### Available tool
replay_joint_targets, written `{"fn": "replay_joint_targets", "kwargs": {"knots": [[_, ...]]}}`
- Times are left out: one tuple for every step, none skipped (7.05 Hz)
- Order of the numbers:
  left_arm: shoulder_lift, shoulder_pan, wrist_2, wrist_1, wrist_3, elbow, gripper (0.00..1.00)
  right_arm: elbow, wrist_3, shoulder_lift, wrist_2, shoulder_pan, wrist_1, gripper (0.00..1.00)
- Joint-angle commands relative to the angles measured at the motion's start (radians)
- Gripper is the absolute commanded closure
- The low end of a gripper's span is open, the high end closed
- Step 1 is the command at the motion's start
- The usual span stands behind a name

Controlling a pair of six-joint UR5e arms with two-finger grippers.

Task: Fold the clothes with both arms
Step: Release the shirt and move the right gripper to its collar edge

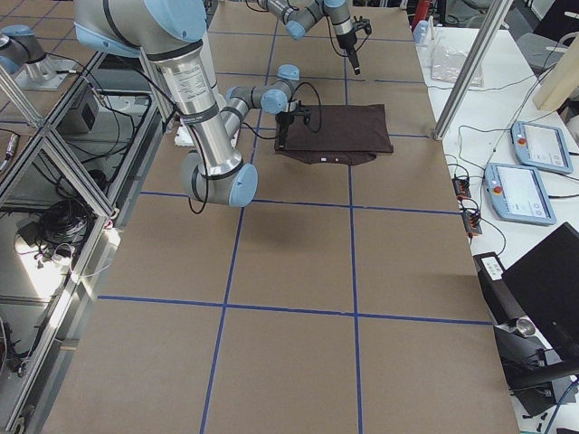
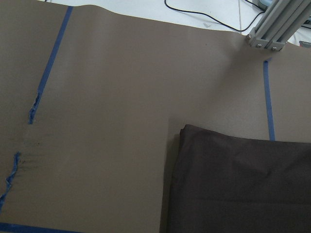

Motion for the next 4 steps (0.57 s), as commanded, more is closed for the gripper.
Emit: {"fn": "replay_joint_targets", "kwargs": {"knots": [[0.002, 0.002, 0.0, -0.002, -0.004, 0.0, 0.0, -0.003, -0.015, -0.006, -0.001, -0.001, -0.017, 0.0], [0.002, 0.001, 0.0, -0.002, -0.003, 0.0, 0.0, -0.007, -0.015, -0.016, -0.001, -0.004, -0.019, 0.0], [0.002, 0.001, 0.0, -0.002, -0.003, 0.0, 0.0, -0.008, -0.015, -0.014, -0.001, -0.004, -0.019, 0.0], [0.002, 0.001, 0.0, -0.002, -0.003, 0.0, 0.0, -0.013, -0.015, -0.016, -0.001, -0.004, -0.023, 0.0]]}}
